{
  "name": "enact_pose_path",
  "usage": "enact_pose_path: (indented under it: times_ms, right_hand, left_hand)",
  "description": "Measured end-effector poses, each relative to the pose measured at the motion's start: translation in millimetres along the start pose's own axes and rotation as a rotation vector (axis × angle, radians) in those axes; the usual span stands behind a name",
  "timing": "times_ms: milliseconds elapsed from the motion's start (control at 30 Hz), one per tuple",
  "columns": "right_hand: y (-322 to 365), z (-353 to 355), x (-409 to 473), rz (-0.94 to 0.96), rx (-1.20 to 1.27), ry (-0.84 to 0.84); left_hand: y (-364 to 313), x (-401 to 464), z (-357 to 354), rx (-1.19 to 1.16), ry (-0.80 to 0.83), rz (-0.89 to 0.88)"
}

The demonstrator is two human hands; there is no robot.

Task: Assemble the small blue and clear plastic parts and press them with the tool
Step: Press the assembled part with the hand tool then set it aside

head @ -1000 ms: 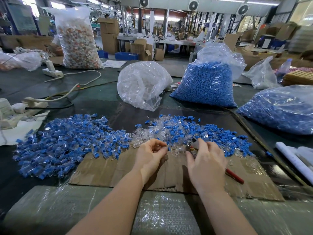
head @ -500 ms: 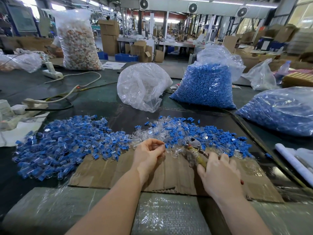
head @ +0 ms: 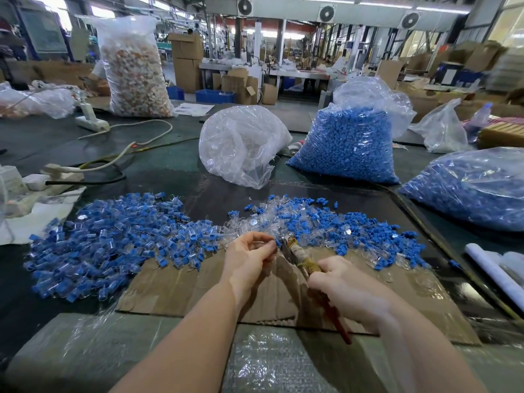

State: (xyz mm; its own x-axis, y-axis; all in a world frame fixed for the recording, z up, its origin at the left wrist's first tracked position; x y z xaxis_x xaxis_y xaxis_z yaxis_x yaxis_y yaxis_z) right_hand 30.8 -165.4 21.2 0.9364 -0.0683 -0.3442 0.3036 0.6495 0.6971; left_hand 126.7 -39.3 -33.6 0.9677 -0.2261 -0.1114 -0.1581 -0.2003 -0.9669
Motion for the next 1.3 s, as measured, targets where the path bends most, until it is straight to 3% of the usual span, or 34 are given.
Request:
enact_pose_path:
  times_ms: [700, 1067, 1167, 1300]
  right_hand:
    - [12, -2, -2, 0.030, -0.089, 0.092]
    - [9, -8, 7, 0.069, -0.241, -0.031]
    - [4, -11, 8, 0.054, -0.171, -0.054]
    - [-1, -13, 1, 0.043, 0.228, -0.087]
  left_hand:
    - [6, 6, 4, -0.023, -0.050, 0.038]
    - [6, 4, 4, 0.009, -0.054, 0.023]
    - [5, 3, 3, 0.040, -0.055, 0.015]
    - [3, 2, 2, 0.054, -0.066, 0.010]
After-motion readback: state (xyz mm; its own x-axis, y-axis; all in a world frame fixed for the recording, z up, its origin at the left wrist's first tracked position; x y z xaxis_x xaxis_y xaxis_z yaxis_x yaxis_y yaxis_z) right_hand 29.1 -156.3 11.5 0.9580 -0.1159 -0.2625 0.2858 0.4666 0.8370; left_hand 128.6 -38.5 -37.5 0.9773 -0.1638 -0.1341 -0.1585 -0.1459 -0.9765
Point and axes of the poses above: each hand's wrist, its own x-axis towards the middle knuckle, its own z-axis out of the back of the hand, y = z × x, the point moved 6 cm from there along x, towards the middle knuckle, and after that the axes turned 2 degrees about y, right-handed, at the moved point
